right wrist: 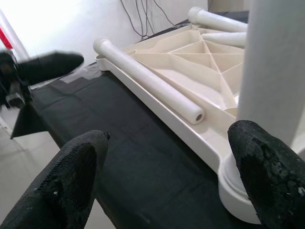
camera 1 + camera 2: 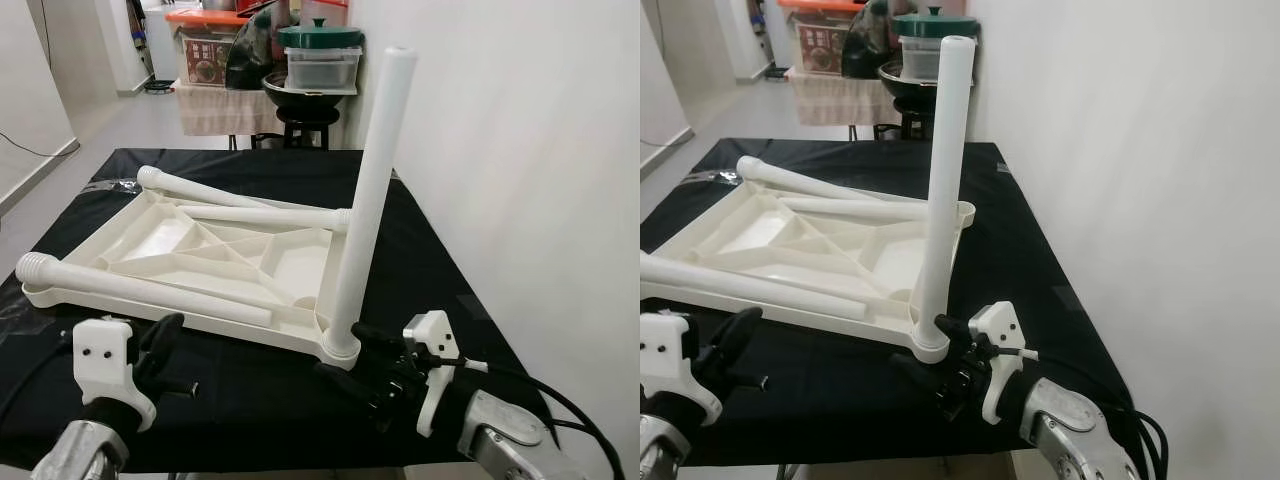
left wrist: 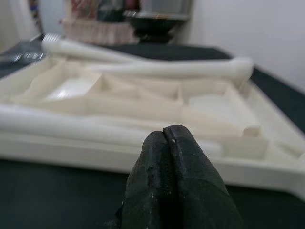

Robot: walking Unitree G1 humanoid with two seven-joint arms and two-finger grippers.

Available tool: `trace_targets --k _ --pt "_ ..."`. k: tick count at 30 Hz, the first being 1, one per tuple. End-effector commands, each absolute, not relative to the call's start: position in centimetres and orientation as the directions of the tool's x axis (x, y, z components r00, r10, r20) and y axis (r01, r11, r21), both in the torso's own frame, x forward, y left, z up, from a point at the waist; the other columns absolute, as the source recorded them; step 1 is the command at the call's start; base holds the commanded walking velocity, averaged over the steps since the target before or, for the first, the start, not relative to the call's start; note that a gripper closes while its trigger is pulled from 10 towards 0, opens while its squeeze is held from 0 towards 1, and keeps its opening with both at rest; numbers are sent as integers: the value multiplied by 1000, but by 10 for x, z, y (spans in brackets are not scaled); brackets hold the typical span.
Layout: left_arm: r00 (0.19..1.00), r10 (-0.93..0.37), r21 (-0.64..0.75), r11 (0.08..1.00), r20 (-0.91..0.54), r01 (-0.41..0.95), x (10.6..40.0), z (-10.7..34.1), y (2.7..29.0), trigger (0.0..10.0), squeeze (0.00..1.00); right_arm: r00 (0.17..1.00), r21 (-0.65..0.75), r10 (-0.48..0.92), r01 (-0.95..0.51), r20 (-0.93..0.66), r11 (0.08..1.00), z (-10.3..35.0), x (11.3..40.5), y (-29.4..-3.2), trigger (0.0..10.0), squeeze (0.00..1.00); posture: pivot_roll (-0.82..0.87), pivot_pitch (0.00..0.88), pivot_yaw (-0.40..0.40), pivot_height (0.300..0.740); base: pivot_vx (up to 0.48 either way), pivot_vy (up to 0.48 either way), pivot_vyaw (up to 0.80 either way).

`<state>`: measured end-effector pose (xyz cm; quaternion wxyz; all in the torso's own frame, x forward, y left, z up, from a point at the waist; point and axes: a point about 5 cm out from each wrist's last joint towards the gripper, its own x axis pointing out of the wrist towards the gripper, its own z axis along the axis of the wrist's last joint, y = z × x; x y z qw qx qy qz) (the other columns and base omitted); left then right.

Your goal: Building children table

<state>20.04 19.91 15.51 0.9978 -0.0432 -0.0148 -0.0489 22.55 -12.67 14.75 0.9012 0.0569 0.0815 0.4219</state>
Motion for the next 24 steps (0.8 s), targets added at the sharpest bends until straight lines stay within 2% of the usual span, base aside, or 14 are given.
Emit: trace_targets --k 1,7,12,24 --pt "995 -97 -101 990 15 98 200 151 197 10000 0 625 190 773 -751 -107 633 146 226 -126 10000 0 -49 0 -62 740 0 0 0" --pt "997 -78 -155 985 13 79 202 153 198 10000 0 616 264 782 -742 -92 616 143 226 -130 10000 0 -42 0 -69 740 0 0 0" --pt "995 -96 -88 991 17 98 204 156 196 10000 0 600 286 795 -750 -86 597 142 226 -130 10000 0 -37 0 -69 740 0 0 0" --pt "993 -117 -24 993 30 118 210 159 188 10000 0 589 294 804 -756 -86 585 142 228 -130 10000 0 -41 0 -71 740 0 480 0"
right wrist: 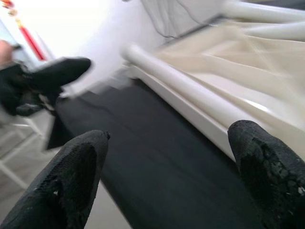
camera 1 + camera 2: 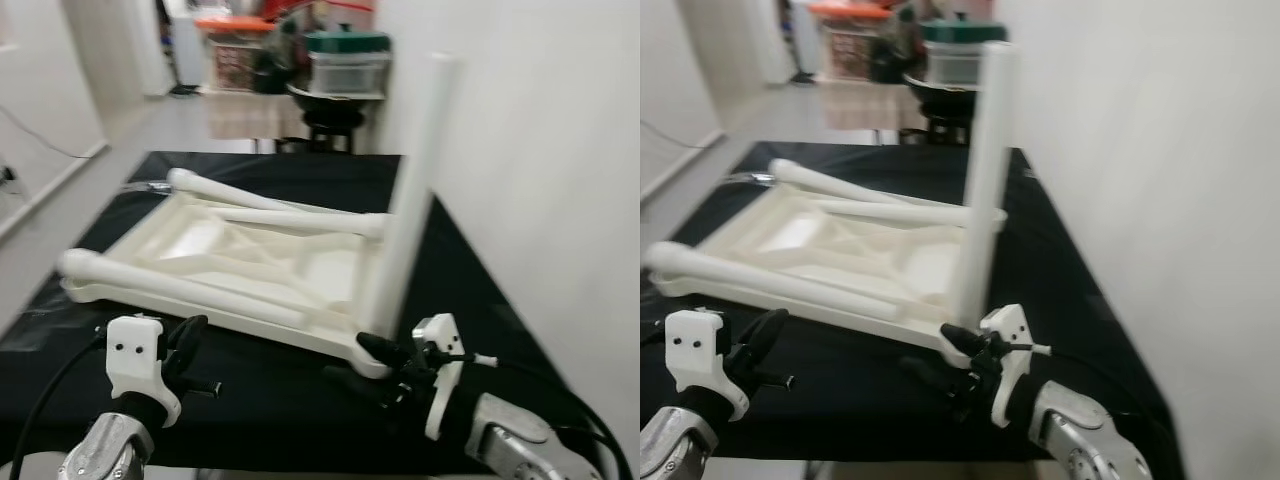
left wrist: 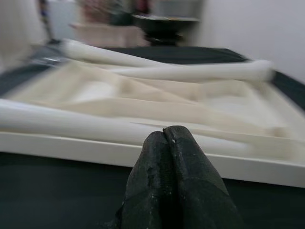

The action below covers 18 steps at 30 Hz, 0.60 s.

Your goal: Building children table

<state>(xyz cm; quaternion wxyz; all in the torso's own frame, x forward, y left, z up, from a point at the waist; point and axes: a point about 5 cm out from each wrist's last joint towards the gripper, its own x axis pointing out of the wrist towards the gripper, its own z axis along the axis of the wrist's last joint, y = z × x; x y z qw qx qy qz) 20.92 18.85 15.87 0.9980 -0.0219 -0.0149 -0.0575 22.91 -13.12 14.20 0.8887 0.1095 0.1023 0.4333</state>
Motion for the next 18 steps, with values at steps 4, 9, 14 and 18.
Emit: trace_targets --k 4,9,14,18 --pt "992 -124 -10 992 33 124 211 160 186 10000 0 559 283 824 -778 -95 561 141 227 -129 10000 0 -39 0 -72 740 0 480 0" --pt "991 -126 -5 992 34 127 212 160 185 10000 0 540 271 835 -793 -105 546 141 226 -128 10000 0 -37 0 -74 740 0 480 0" --pt "991 -130 8 992 37 130 214 161 184 10000 0 521 216 843 -815 -133 538 142 228 -125 10000 0 -36 0 -73 740 0 480 0" --pt "989 -140 9 990 38 139 216 161 182 10000 0 558 173 817 -799 -147 576 144 237 -125 10000 0 -31 0 -71 740 0 480 0"
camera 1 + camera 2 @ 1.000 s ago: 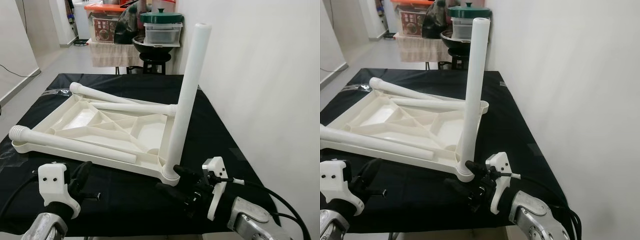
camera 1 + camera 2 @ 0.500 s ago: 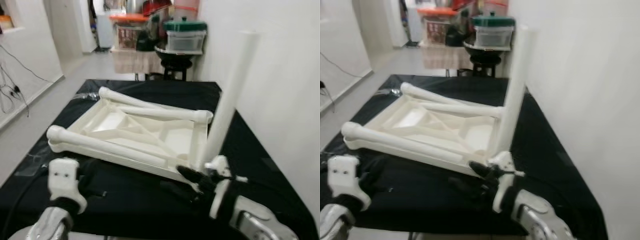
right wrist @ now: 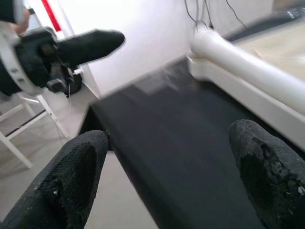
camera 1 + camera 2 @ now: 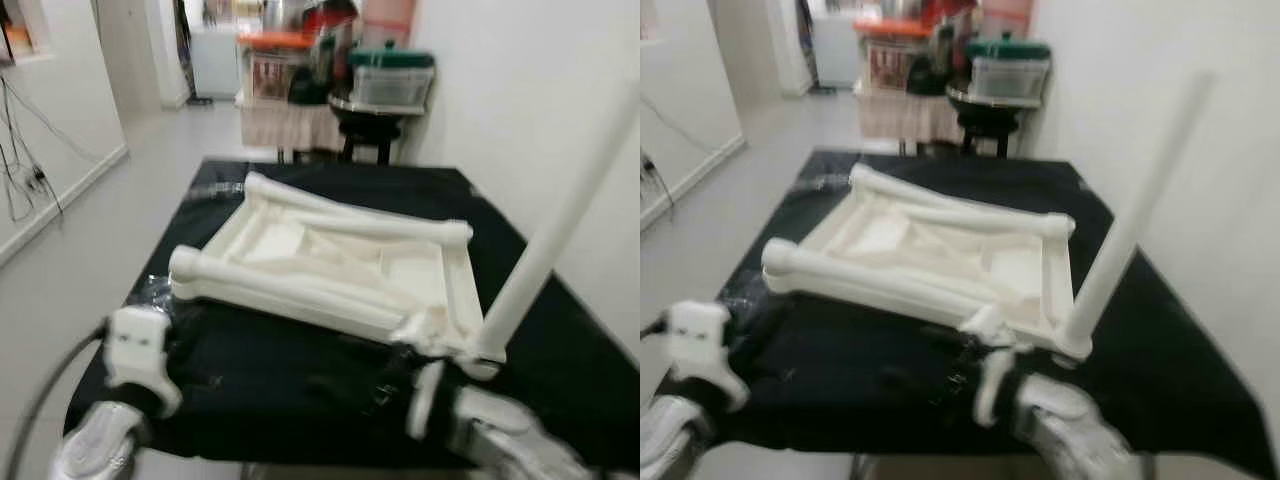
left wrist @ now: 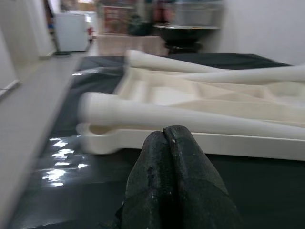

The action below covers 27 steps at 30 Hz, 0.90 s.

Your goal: Building children table

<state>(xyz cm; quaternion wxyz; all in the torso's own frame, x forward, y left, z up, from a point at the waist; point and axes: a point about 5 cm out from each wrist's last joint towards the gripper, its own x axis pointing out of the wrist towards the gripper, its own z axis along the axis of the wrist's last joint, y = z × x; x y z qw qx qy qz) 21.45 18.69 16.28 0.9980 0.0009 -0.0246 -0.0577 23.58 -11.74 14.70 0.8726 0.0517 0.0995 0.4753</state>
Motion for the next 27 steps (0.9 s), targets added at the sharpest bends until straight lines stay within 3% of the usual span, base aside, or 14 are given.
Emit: trace_targets --k 1,4,6,10,27 --pt "988 -147 10 989 39 146 217 162 181 10000 0 643 130 754 -743 -132 657 148 252 -128 10000 0 -27 0 -70 740 0 480 0" --pt "988 -151 9 989 41 151 218 163 180 10000 0 695 128 710 -698 -117 704 151 260 -131 10000 0 -27 0 -70 740 0 480 0" --pt "985 -165 -11 986 44 166 220 163 177 10000 0 784 118 616 -607 -78 786 155 276 -138 10000 0 -18 0 -72 740 0 375 0" --pt "984 -173 -17 985 52 174 221 162 175 10000 0 835 107 548 -541 -51 834 157 284 -140 10000 0 -17 0 -71 740 0 68 0" --pt "945 -325 -86 941 48 328 225 158 161 10000 0 871 161 492 -487 11 858 156 293 -139 10000 0 -19 0 -68 740 0 0 0"
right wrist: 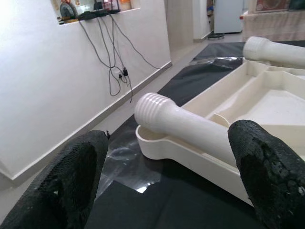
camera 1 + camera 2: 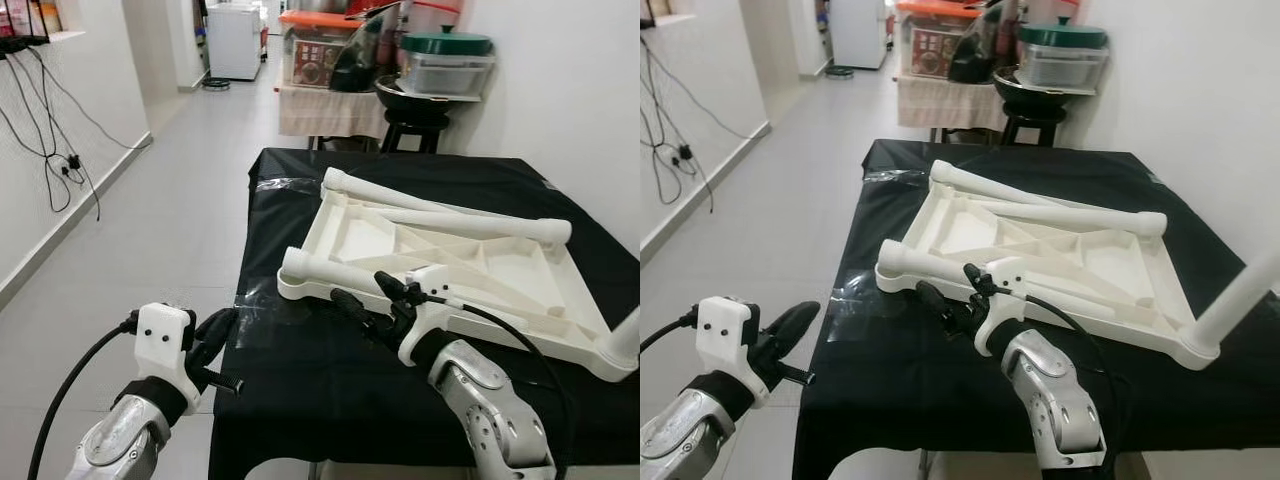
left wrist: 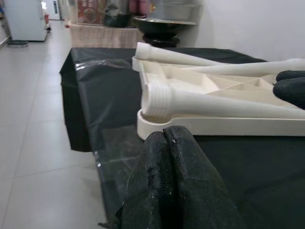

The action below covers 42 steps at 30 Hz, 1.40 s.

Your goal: Building children table

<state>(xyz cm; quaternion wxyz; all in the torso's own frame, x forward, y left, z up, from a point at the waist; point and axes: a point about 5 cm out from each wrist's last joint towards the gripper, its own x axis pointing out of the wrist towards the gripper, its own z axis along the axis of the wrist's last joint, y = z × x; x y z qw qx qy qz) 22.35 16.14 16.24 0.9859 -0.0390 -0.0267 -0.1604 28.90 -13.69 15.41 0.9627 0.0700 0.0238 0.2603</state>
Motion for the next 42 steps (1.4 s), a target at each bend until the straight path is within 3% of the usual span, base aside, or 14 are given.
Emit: trace_targets --k 1,17,24,33,35,36,37,38,39,40,42 --pt "945 -325 -86 941 48 328 225 158 161 10000 0 871 161 492 -487 11 858 156 293 -139 10000 0 -19 0 -68 740 0 0 0" --pt "940 -337 -49 939 59 340 230 159 161 10000 0 866 218 500 -493 26 842 155 298 -140 10000 0 -21 0 -64 740 266 0 0" --pt "937 -344 -35 937 63 347 230 159 162 10000 0 853 251 516 -517 72 819 158 296 -139 10000 0 -20 0 -62 740 303 0 -457" --pt "915 -400 3 916 52 401 227 160 158 10000 0 854 246 516 -516 70 820 158 297 -139 10000 0 -23 0 -60 740 0 0 0" --pt "855 -518 62 854 1 517 222 160 150 10000 0 854 254 516 -515 67 819 157 296 -139 10000 0 -28 0 -60 740 0 0 0" --pt "855 -518 62 854 1 517 222 160 150 10000 0 854 254 516 -515 67 819 157 296 -139 10000 0 -28 0 -60 740 0 0 0" --pt "798 -600 106 792 -46 602 219 160 144 10000 20 854 258 516 -514 65 818 157 296 -139 10000 0 -28 0 -60 740 0 0 0" --pt "798 -600 106 792 -46 602 219 160 144 10000 20 854 258 516 -514 65 818 157 296 -139 10000 0 -28 0 -60 740 0 0 0" --pt "753 -652 148 738 -91 658 218 161 141 10000 729 854 262 516 -514 64 817 157 296 -139 10000 0 -33 0 -62 740 0 0 0" --pt "726 -677 191 702 -124 686 218 162 140 10000 1000 854 264 517 -514 64 816 157 296 -139 10000 0 -34 0 -62 740 0 0 0" --pt "699 -697 267 651 -162 711 224 168 142 10000 1000 854 266 516 -513 63 816 156 296 -139 10000 0 -37 0 -61 740 0 0 0"
